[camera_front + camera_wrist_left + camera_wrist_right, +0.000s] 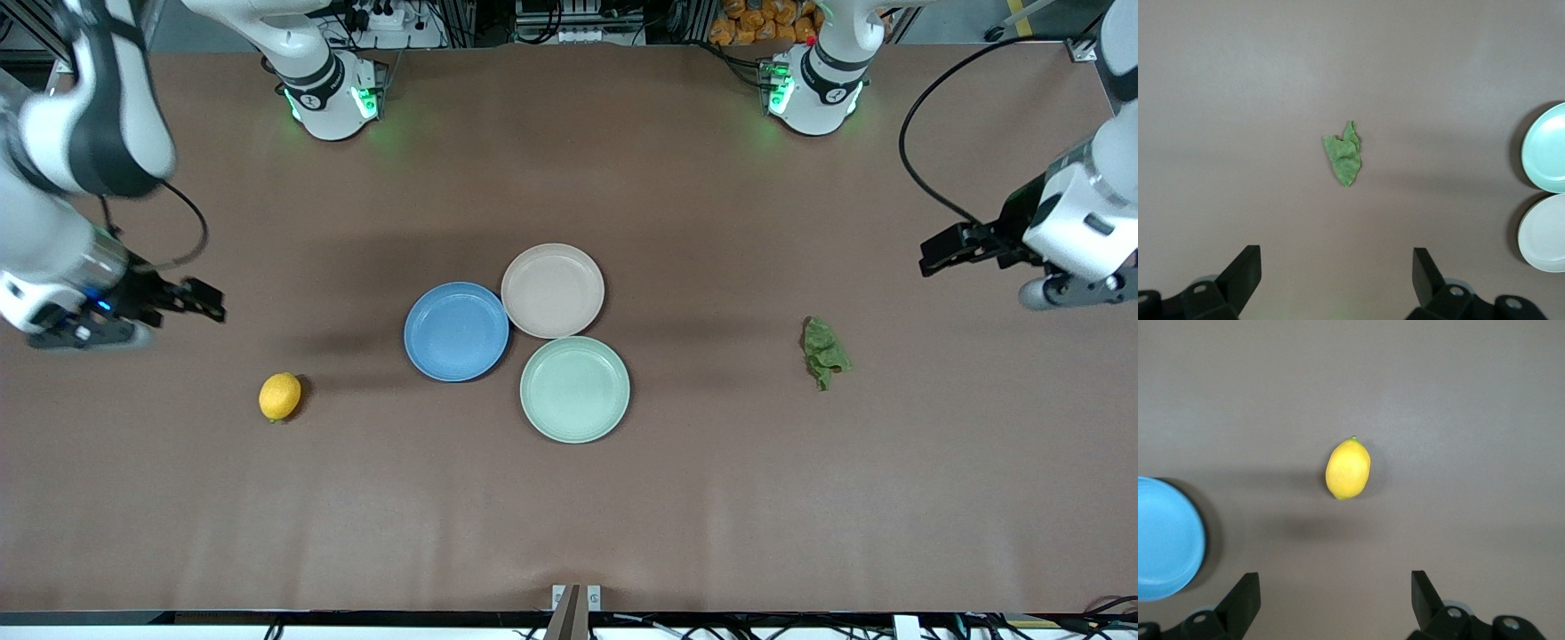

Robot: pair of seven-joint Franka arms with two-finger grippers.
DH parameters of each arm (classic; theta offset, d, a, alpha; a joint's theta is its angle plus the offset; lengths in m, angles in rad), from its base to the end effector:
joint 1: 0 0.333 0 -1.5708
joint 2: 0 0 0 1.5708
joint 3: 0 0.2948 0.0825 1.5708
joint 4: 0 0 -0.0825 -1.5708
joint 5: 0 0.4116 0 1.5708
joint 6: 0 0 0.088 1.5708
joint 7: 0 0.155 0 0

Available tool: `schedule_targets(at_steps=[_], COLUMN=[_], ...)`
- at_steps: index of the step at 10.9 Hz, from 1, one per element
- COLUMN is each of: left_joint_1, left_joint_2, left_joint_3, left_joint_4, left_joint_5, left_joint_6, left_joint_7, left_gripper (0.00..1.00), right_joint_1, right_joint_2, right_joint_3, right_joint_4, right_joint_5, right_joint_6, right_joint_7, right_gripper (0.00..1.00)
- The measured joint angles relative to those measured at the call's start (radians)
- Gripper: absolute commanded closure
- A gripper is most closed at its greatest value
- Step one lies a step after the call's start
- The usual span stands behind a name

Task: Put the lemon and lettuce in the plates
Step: 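Reach the right gripper to the lemon while the left gripper reaches the lettuce, then grasp the lemon with the right gripper while the left gripper grasps the lettuce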

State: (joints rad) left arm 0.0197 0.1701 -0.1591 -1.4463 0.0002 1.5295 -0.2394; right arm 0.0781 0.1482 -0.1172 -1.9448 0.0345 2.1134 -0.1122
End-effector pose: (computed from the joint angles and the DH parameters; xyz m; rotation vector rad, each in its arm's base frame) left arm 0.6148 -0.0800 0.5124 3.1243 0.1581 -0.1382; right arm 0.6139 -0.0203 0.3260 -3.1293 -0.0893 -0.0351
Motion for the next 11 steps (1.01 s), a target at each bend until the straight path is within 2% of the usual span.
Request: schedule_targets(at_steps=[5, 7, 9, 10, 11], left_joint_1=[0.000, 0.000, -0.004, -0.005, -0.004], left_joint_2=[0.223, 0.288, 0.337, 0.358, 0.376], left_joint_3=[0.001, 0.003, 0.003, 0.003, 0.004], left_joint_4=[-0.045, -0.121, -0.188, -0.200, -0.211], left_joint_5=[-0.001, 0.000, 0.000, 0.000, 0.014], left_joint_6=[0.108, 0.239, 0.337, 0.361, 0.384], left_joint_7=[0.001, 0.001, 0.001, 0.001, 0.001], left_gripper=[0.00, 0.00, 0.00, 0.00, 0.00], right_joint_1=[0.006, 0.004, 0.002, 0.002, 0.003], right_joint_2=[0.262, 0.343, 0.400, 0.416, 0.427], right_joint_3=[0.004, 0.002, 0.002, 0.002, 0.003], right_joint_4=[-0.013, -0.011, 0.001, 0.009, 0.012], right_joint_5=[0.001, 0.001, 0.002, 0.002, 0.002], right_joint_6=[0.318, 0.428, 0.473, 0.478, 0.488], right_joint_7=[0.001, 0.003, 0.020, 0.032, 0.041], right_gripper=[0.00, 0.00, 0.00, 0.04, 0.38])
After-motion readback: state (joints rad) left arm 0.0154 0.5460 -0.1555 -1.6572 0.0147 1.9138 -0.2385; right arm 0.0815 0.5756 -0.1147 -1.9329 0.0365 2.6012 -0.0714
